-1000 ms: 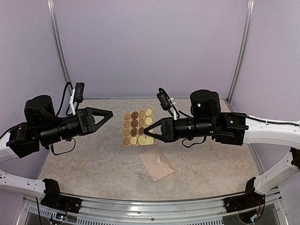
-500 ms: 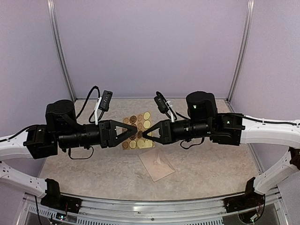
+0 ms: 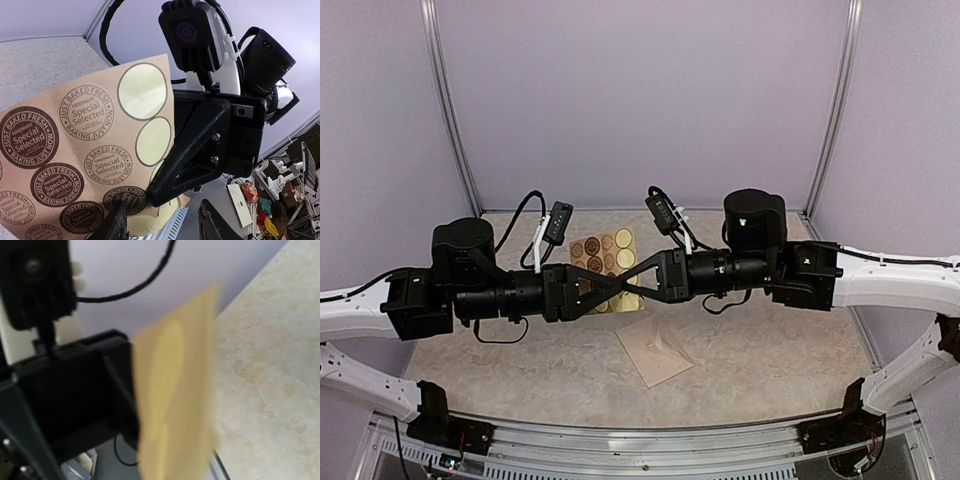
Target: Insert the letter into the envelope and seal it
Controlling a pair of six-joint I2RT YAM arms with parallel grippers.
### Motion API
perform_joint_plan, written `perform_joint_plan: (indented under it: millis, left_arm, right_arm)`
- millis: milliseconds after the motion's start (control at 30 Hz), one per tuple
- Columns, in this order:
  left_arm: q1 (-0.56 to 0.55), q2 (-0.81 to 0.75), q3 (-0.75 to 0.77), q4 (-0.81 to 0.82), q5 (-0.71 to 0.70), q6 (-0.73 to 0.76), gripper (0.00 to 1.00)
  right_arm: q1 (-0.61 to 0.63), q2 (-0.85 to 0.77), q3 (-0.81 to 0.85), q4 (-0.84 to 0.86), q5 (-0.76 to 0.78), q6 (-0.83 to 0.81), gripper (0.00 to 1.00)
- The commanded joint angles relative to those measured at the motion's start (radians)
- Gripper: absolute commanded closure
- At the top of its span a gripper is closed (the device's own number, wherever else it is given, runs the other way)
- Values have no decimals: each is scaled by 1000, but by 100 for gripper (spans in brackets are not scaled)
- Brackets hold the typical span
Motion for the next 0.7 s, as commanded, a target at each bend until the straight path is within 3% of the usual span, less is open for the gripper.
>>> perform_joint_plan:
  millis: [0,433,667]
  left_arm:
    - [-5,3,-19,22,6,11,55]
    - [-5,-9,-28,20,-12,23,56]
    - [-5,-12,-34,21,-8,25,72]
  right_arm:
    - [7,-18,-11,68,-48,14,100]
    - [5,7,-10,101,-108,34,100]
    - [5,12,-14,124,-137,45,100]
